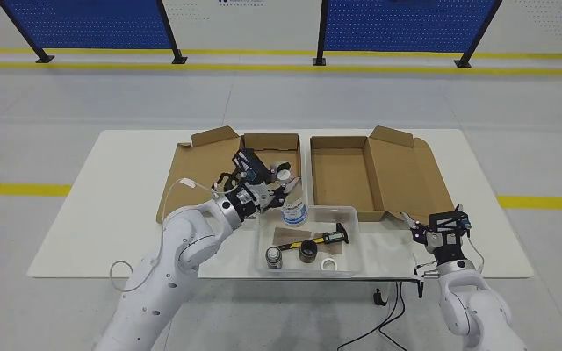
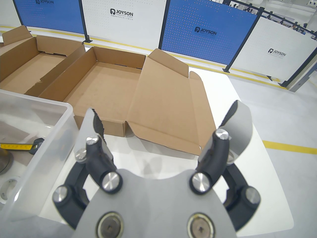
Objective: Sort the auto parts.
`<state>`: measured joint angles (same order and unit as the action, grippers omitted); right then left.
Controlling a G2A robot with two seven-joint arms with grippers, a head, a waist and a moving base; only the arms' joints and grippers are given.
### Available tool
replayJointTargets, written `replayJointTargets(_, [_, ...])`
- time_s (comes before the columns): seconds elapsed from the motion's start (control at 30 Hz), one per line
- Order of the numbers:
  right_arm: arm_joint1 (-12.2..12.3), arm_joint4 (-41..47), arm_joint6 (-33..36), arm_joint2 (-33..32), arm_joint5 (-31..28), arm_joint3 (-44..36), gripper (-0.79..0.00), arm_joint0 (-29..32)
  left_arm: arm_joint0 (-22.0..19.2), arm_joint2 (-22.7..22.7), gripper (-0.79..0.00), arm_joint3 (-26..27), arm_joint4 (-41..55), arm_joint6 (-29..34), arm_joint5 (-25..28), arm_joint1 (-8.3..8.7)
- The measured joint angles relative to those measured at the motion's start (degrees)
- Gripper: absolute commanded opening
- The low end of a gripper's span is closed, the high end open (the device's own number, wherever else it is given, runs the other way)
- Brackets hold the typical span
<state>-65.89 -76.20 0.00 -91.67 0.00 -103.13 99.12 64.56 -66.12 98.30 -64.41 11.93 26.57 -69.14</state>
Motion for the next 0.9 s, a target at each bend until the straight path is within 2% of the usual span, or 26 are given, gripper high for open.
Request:
replayJointTargets(0.1, [0.0, 0.0, 0.0, 0.0, 0.0, 0.0, 0.000, 0.0, -5.1, 1.4, -0.785, -4.5, -2.9, -1.8, -2.2, -0.61])
replayJointTargets(0.2, [0.0, 0.0, 0.0, 0.0, 0.0, 0.0, 0.000, 0.0, -9.8, 3.8, -0.785, -10.9, -7.5, -4.7, -6.6, -1.51])
replayJointTargets(0.33, [0.0, 0.0, 0.0, 0.0, 0.0, 0.0, 0.000, 0.0, -14.7, 8.0, -0.785, -20.9, -12.4, -9.7, -15.7, -3.14])
replayJointTargets(0.47, [0.0, 0.0, 0.0, 0.0, 0.0, 0.0, 0.000, 0.0, -17.9, 12.0, -0.785, -30.5, -19.8, -14.4, -26.6, -4.95])
replayJointTargets(0.53, [0.0, 0.0, 0.0, 0.0, 0.0, 0.0, 0.000, 0.0, -19.3, 13.9, -0.785, -35.3, -20.0, -15.7, -30.9, -6.18])
replayJointTargets(0.73, [0.0, 0.0, 0.0, 0.0, 0.0, 0.0, 0.000, 0.0, -23.3, 17.5, -0.785, -47.1, -17.1, -20.9, -34.8, -9.25])
replayJointTargets(0.9, [0.0, 0.0, 0.0, 0.0, 0.0, 0.0, 0.000, 0.0, -25.4, 19.5, -0.785, -55.1, -14.6, -24.0, -33.6, -11.46])
